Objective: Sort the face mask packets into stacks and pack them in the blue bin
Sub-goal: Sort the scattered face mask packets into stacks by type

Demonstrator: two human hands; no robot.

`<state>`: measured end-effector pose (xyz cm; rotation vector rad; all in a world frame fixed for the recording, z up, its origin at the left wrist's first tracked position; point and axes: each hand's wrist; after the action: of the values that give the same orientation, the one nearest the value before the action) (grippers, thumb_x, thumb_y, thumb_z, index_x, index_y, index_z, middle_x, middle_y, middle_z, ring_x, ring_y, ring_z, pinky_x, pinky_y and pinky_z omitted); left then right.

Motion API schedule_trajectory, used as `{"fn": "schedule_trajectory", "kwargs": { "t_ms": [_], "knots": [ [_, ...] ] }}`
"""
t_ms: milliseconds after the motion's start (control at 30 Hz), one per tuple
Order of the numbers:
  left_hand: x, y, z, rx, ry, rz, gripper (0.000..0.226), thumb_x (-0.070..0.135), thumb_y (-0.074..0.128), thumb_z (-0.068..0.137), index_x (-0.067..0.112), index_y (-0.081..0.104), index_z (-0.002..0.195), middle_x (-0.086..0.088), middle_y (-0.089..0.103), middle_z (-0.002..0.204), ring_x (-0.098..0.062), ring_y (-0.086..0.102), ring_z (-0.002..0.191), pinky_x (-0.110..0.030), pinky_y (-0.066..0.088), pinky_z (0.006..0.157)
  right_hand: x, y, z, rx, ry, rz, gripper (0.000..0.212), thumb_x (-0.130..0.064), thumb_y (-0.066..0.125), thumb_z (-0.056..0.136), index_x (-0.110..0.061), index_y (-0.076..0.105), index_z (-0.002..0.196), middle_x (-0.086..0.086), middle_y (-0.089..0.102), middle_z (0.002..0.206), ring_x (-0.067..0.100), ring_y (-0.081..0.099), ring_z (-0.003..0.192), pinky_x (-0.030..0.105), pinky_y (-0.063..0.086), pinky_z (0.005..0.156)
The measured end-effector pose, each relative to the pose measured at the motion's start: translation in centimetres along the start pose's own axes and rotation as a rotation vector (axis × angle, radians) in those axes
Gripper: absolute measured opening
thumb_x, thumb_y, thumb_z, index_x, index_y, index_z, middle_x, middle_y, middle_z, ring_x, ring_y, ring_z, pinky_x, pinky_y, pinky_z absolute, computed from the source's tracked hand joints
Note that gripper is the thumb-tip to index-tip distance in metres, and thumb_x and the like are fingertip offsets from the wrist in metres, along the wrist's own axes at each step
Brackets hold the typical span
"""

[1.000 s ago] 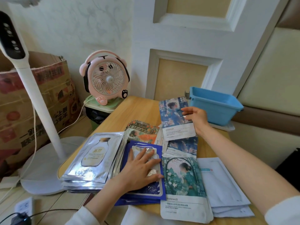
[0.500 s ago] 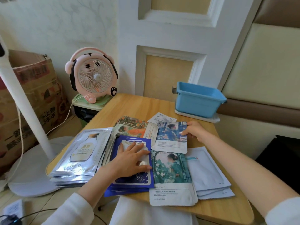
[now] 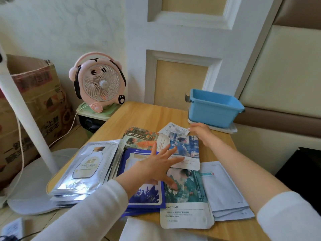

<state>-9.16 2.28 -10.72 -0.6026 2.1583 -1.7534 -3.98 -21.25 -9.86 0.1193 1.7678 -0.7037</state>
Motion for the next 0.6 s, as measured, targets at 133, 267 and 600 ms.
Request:
{"fn": "schedule_trajectory", "kwargs": {
  "t_ms": [133, 267, 600],
  "knots": [
    [-0.3, 0.0, 0.5, -0.105, 0.029, -0.090, 0.088, 0.054, 0.058, 0.082, 0.032, 0.007, 0.150, -0.002, -0.014, 0.157, -0.023, -0.011, 0.145, -0.058, -0.007, 0.111, -0.5, 0.8, 1.3, 0.004, 0.088, 0.253, 0.028, -0.005, 0.062, 0.086, -0.008, 0.059, 0.114, 0.007, 0.059, 0.114, 0.020, 0.060, 0.088, 0.028, 0.048, 0.068],
    [-0.1, -0.1, 0.5, -0.090, 0.043, -0.070, 0.087, 0.054, 0.059, 0.082, 0.030, 0.011, 0.150, -0.004, -0.010, 0.158, -0.024, -0.004, 0.145, -0.058, -0.001, 0.113, -0.7, 0.9, 3.3, -0.072, 0.216, 0.427, 0.023, -0.001, 0.056, 0.089, -0.003, 0.056, 0.112, 0.014, 0.052, 0.127, 0.028, 0.056, 0.105, 0.032, 0.050, 0.084],
    [-0.4, 0.0, 0.7, -0.087, 0.050, -0.070, 0.087, 0.054, 0.059, 0.081, 0.030, 0.011, 0.149, -0.002, -0.008, 0.158, -0.024, -0.002, 0.145, -0.056, 0.002, 0.114, -2.8, 0.9, 3.0, -0.436, 0.011, 0.365, 0.034, 0.002, 0.040, 0.097, 0.002, 0.049, 0.130, 0.015, 0.051, 0.135, 0.021, 0.060, 0.107, 0.031, 0.051, 0.088]
  ]
}}
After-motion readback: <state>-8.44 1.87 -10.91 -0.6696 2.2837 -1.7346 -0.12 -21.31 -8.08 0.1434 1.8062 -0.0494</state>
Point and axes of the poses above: each hand's wrist, its own z-axis towards the middle knuckle, its own y-axis out of the palm, x = y × z
